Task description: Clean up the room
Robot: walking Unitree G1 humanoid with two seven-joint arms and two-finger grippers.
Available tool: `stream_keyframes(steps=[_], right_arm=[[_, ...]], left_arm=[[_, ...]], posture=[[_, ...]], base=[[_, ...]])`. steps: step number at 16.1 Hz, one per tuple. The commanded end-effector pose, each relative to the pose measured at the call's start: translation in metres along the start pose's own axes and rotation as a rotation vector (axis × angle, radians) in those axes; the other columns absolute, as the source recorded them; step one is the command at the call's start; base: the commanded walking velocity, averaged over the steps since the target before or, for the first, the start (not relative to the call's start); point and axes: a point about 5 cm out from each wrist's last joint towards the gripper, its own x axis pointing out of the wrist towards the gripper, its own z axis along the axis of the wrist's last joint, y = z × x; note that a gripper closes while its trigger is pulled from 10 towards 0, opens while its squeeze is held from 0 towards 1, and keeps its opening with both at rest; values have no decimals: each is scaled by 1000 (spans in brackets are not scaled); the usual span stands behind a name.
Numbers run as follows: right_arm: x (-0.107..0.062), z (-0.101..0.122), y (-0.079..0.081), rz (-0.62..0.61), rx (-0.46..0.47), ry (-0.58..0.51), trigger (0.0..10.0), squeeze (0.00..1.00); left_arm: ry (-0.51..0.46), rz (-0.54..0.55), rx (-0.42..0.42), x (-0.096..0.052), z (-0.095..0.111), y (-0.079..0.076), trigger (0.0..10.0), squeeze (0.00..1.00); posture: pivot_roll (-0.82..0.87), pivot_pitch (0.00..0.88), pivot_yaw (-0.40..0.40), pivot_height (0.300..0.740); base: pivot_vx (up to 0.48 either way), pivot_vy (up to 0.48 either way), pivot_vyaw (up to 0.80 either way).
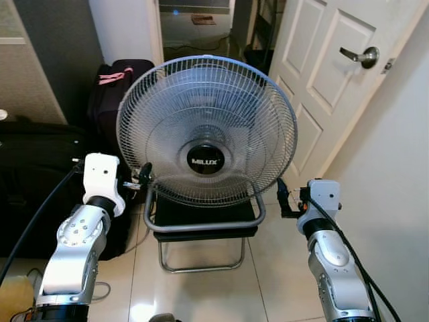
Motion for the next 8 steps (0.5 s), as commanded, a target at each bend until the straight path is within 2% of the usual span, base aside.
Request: stream_keyframes(steps=[1, 8], right_arm=[[1, 0, -2, -10, 2, 3, 10000, 0], [1, 0, -2, -10, 2, 3, 10000, 0]], left_arm=[[-11, -4, 5, 0, 2, 1, 10000, 0], [-11, -4, 5, 0, 2, 1, 10000, 0]], posture=[[77, 0, -27, 740], [77, 0, -27, 740]], base=[[0, 0, 0], [0, 0, 0]])
